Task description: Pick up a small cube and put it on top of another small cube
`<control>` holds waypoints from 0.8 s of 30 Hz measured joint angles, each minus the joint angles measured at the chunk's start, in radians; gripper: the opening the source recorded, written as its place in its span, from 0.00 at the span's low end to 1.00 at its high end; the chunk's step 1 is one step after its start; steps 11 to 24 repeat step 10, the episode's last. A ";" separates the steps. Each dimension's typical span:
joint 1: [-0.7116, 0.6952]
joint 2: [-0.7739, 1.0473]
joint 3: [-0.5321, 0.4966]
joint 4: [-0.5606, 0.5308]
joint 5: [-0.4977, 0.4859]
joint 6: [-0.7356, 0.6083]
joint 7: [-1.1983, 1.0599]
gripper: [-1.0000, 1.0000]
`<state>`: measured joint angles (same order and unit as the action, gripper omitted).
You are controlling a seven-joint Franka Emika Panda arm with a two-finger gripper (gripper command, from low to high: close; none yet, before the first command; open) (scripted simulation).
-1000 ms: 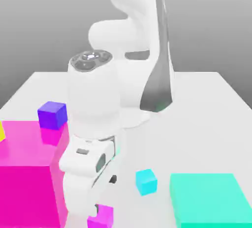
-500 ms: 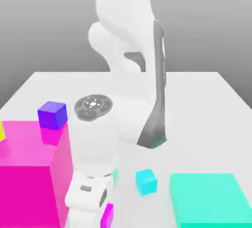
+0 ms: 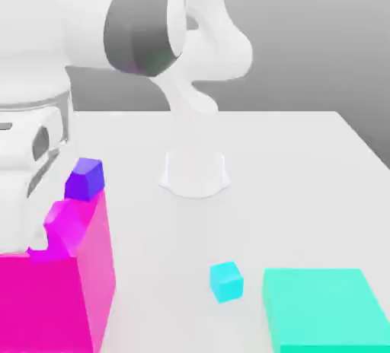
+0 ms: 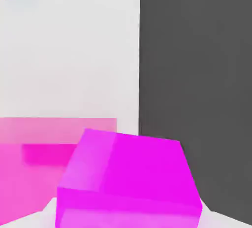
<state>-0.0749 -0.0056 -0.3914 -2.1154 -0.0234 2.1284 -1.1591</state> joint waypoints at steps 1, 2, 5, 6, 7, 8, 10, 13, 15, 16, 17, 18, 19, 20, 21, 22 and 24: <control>-0.038 -0.028 -0.014 0.014 -0.013 -0.043 -0.015 0.00; -0.067 -0.048 -0.025 0.019 -0.017 -0.073 -0.021 0.00; -0.084 -0.035 -0.032 -0.025 0.001 -0.026 -0.033 0.00; -0.084 -0.020 -0.033 -0.049 0.009 0.011 -0.039 0.00; -0.086 -0.007 -0.033 -0.067 0.015 0.040 -0.043 1.00; -0.085 -0.007 -0.033 -0.067 0.015 0.040 -0.043 1.00; -0.084 -0.007 -0.033 -0.067 0.015 0.040 -0.043 1.00; -0.084 -0.007 -0.033 -0.067 0.015 0.040 -0.043 1.00; -0.084 -0.007 -0.033 -0.067 0.015 0.040 -0.043 1.00; -0.084 -0.007 -0.033 -0.067 0.015 0.040 -0.043 1.00; -0.084 -0.007 -0.033 -0.067 0.015 0.040 -0.043 1.00; -0.084 -0.007 -0.033 -0.067 0.015 0.040 -0.043 1.00; -0.084 -0.007 -0.033 -0.067 0.015 0.040 -0.043 1.00; -0.084 -0.007 -0.033 -0.067 0.015 0.040 -0.043 1.00; -0.084 -0.007 -0.033 -0.067 0.015 0.040 -0.043 1.00; -0.084 -0.007 -0.033 -0.067 0.015 0.040 -0.043 1.00; -0.084 -0.007 -0.033 -0.067 0.015 0.040 -0.043 1.00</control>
